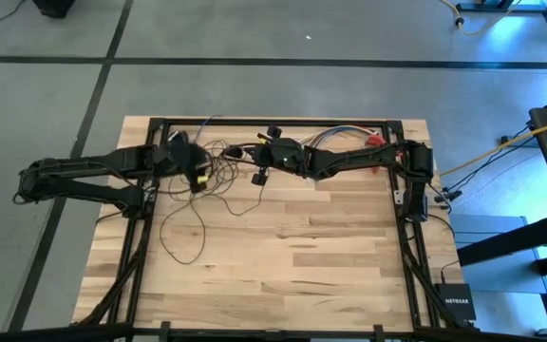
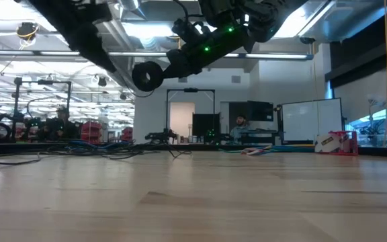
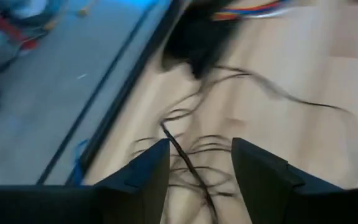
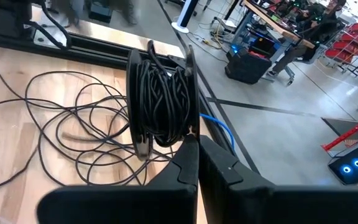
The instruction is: Coiling cords
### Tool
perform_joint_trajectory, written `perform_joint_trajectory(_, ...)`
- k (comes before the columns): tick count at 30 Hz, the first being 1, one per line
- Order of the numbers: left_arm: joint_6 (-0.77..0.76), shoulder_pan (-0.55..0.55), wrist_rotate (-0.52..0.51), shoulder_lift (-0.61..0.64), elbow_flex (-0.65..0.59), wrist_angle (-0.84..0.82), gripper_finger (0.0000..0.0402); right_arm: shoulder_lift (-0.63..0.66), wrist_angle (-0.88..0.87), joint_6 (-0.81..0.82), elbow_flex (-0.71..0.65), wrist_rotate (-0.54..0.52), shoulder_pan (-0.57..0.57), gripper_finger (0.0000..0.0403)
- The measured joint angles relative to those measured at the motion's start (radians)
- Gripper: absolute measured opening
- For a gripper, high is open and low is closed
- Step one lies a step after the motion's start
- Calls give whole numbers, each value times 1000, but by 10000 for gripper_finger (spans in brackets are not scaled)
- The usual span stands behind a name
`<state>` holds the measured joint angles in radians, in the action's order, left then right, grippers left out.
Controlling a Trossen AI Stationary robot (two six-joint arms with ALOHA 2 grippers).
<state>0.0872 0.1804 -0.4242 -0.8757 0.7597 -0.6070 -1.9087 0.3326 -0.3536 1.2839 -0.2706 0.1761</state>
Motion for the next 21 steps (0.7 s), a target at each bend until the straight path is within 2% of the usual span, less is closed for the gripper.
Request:
perform_joint_trajectory(3, 19, -7, 99, 1, 0, 2, 166, 0, 1, 0, 0, 2, 0, 5)
perform_joint_trajectory(5, 18, -18, 123, -2, 0, -13, 166, 0, 0, 0, 0, 3, 0, 5)
perform_joint_trajectory(11, -22, -26, 39, 0, 0, -3, 166, 0, -7, 0, 0, 3, 0, 5)
perform_joint_trajectory(16, 1, -57, 176, 4, 0, -11, 166, 0, -9, 0, 0, 32, 0, 5)
perform_joint_trajectory(18, 28, -64, 145, 4, -1, 16, 166, 0, -10, 0, 0, 42, 0, 5)
perform_joint_trajectory(21, 81, -62, 47, 5, 0, 101, 166, 0, -12, 0, 0, 54, 0, 5)
